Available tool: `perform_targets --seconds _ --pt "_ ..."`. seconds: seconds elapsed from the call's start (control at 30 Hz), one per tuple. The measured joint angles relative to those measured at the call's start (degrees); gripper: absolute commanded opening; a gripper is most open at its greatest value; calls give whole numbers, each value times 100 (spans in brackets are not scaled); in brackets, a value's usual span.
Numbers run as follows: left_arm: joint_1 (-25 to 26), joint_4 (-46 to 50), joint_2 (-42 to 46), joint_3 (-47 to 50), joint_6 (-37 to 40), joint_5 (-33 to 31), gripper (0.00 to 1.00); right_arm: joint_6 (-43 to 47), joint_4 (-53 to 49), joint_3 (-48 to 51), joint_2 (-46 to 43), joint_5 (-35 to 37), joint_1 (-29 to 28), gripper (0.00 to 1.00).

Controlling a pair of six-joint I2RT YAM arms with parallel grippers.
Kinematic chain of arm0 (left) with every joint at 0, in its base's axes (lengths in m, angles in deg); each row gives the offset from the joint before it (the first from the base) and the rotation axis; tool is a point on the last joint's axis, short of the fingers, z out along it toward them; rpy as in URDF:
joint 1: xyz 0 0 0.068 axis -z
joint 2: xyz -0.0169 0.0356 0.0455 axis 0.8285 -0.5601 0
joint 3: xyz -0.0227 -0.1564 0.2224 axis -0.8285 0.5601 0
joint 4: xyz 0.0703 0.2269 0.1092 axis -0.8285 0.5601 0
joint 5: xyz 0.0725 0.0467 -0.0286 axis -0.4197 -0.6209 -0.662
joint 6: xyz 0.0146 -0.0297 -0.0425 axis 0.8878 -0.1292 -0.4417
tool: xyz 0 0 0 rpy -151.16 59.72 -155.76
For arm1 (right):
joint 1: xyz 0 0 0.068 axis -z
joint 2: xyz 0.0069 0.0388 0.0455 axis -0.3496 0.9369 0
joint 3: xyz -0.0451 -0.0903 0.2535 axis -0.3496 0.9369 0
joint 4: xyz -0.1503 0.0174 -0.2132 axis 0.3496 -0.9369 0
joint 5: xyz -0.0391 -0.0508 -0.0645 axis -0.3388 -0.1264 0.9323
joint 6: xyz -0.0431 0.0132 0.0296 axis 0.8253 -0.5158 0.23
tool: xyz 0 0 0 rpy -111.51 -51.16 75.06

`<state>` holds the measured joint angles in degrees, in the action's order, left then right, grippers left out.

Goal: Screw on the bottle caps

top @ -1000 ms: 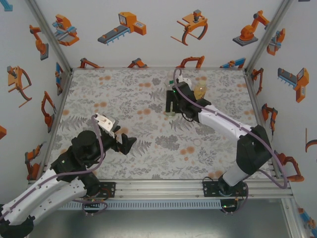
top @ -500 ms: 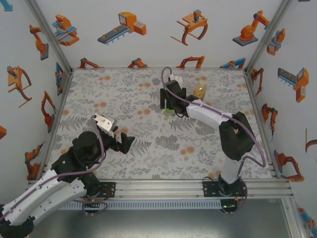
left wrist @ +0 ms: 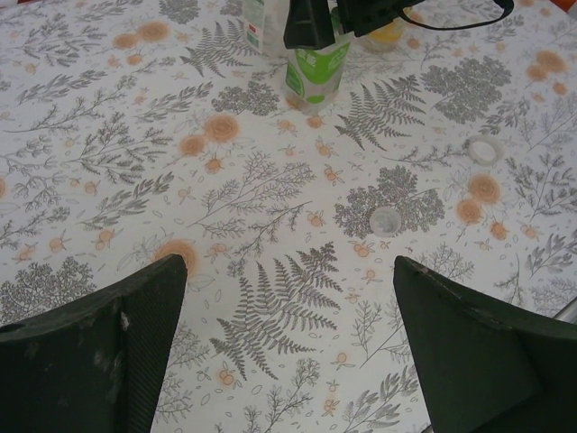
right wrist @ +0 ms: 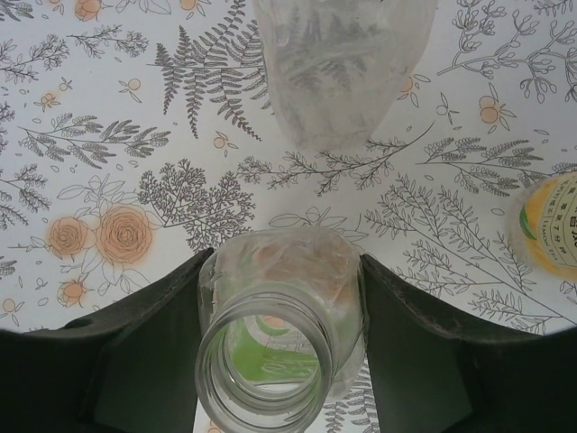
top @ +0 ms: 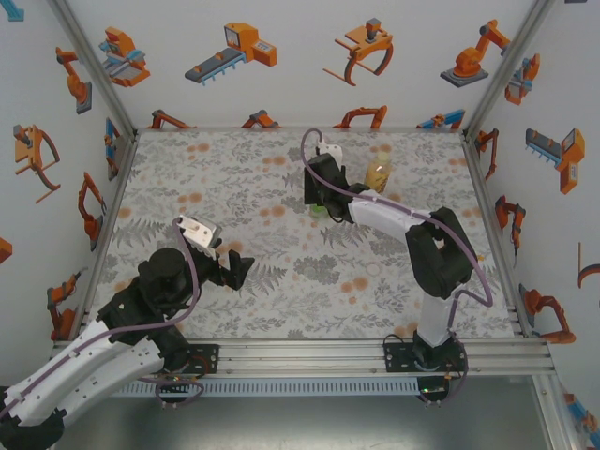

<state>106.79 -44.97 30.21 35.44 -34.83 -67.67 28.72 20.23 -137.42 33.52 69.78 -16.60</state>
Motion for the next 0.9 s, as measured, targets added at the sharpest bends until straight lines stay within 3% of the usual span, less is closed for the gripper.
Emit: perform_targets --seconds 0.2,0.43,0.63,0.9 --pt "-7 -24 57 28 -31 85 88 0 -37 240 -238 -44 0 46" --pt "-26 -302 -275 184 -81 791 88 39 -243 844 -1207 -640 -74 43" --pt "-28 -417 -804 153 94 1471 90 216 -634 1154 -2277 -1685 -103 38" --pt "-28 -918 -940 -92 435 2577 96 407 -1143 1327 -3456 -3604 -103 33"
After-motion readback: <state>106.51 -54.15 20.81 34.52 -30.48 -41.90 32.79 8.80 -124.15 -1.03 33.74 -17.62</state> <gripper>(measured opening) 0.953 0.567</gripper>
